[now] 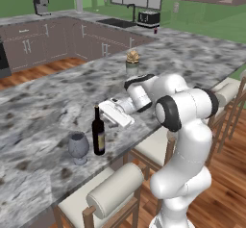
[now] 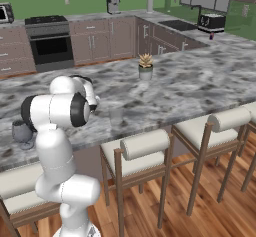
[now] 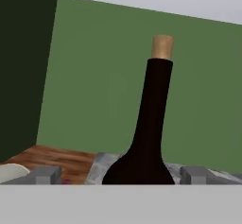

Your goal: There is a wine glass and glass cup on the dining counter. Place the wine bottle next to the wine glass and the juice bottle next to the glass cup.

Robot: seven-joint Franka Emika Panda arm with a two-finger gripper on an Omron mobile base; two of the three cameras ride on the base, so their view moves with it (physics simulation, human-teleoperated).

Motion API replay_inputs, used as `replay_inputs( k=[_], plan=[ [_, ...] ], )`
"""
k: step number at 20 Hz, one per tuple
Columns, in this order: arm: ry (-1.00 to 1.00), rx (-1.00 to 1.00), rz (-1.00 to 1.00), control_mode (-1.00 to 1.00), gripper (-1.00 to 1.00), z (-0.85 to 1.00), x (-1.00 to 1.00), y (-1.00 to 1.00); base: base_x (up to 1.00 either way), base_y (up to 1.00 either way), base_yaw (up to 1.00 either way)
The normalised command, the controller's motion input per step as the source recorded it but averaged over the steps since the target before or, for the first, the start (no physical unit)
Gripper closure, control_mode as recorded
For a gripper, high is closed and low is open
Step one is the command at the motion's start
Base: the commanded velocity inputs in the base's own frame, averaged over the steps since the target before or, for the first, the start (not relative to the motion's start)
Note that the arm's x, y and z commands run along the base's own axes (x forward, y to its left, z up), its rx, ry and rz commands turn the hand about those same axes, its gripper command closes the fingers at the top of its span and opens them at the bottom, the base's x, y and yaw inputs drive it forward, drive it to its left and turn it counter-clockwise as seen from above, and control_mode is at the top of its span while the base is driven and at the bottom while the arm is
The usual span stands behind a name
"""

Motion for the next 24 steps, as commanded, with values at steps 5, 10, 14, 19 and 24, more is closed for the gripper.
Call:
replay_inputs(
  k=[5, 10, 14, 19, 24],
  plan=[
    [0.05, 0.01, 0.04, -1.0, -1.0, 0.05, 0.0, -0.27, 0.0, 0.0, 0.0],
    [0.01, 0.0, 0.0, -1.0, -1.0, 0.14, -0.12, -0.21, 0.0, 0.0, 0.0],
    [0.0, -0.07, -0.01, -1.0, -1.0, 0.28, -0.26, -0.06, 0.0, 0.0, 0.0],
    [0.0, -0.14, -0.13, -1.0, -1.0, 0.24, -0.33, 0.0, 0.0, 0.0, 0.0],
    [0.0, -0.19, -0.29, -1.0, -1.0, 0.17, -0.41, 0.0, 0.0, 0.0, 0.0]
  ],
)
